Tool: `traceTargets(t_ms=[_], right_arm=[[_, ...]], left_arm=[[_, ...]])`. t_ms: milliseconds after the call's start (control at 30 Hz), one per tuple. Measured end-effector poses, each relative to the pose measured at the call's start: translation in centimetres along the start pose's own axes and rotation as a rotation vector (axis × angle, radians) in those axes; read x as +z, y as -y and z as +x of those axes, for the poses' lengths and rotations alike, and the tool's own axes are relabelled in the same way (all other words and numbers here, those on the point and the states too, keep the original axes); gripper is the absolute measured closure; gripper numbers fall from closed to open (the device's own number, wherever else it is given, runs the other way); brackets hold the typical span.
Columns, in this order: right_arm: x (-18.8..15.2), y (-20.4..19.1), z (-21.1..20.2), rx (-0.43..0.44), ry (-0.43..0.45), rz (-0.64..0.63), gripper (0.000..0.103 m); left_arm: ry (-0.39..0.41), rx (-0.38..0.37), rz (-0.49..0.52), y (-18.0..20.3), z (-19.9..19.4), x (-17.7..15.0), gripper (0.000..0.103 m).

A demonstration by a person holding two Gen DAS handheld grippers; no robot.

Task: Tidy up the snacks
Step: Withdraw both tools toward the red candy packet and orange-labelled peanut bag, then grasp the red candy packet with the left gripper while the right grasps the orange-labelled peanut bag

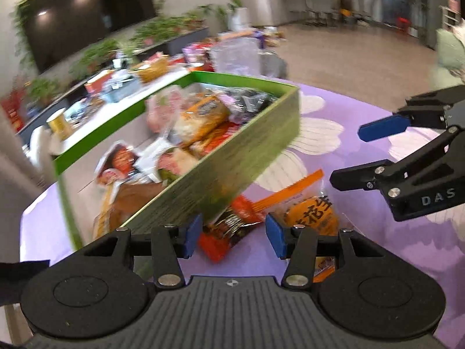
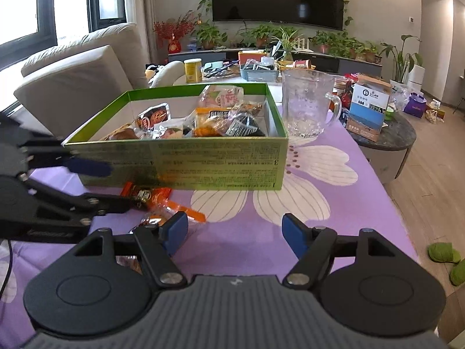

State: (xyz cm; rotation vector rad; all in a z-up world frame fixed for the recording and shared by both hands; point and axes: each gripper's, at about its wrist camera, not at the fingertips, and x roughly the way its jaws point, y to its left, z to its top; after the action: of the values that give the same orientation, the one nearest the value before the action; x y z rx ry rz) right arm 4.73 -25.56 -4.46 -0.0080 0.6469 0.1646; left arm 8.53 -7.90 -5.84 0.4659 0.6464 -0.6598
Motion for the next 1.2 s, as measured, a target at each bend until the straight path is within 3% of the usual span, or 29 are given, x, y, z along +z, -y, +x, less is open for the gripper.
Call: traceTargets(t_ms=[167,300,367,567,700,800,867,1000,1100,1200], right_arm=[[-0.4,0.2,-0.4,0.016,-0.007,0.009,0.028],[-0.8,0.3,-0.4,0.03,-0.017,0.01,0.028],[-0.9,0.1,-0.5,0.041,-0.019,0.008,0.028],[-0.8,-1.1,-0.9,0.137,-0.02,-0.025,0.026],[-1.1,-2.3,-0.5,0.177,-0.036,-0.086,0.024],[-1.2,-2.4,0.6,0.133,-0.063,-0.093,0.022],[-1.0,-1.4,0.8,0.075,-0.046,-0.047,0.022],[-0.3,0.5,1.0,-0.125,-0.023,0.02,0.02],[-0.2,1.6,0.0,-0.047,-0.007,0.065,0.02],[-0.4,0.7,-1.2,0.092,0.037,-0.027,0.02]], left_arm=[[-0.015,-0.064,0.017,-1.0,1.2,0.2,0.057],[-0.087,-0.162,-0.139,-3.1,2.1,-0.1,0.059],[-0.123,-0.179,-0.209,-3.7,2.3,-0.9,0.06],[-0.124,-0.187,-0.232,-2.8,0.2,-2.5,0.06],[-0.127,-0.16,-0.205,-1.8,-0.8,-2.7,0.061],[-0.094,-0.065,-0.161,-1.9,-0.9,-2.2,0.061],[-0.074,-0.021,-0.108,-1.9,-0.5,-1.6,0.061],[-0.041,-0.036,0.055,-1.2,0.8,-0.4,0.061],[-0.053,-0.061,0.162,-0.6,2.0,-0.4,0.063],[-0.048,-0.112,0.152,-1.3,2.4,-0.3,0.065]])
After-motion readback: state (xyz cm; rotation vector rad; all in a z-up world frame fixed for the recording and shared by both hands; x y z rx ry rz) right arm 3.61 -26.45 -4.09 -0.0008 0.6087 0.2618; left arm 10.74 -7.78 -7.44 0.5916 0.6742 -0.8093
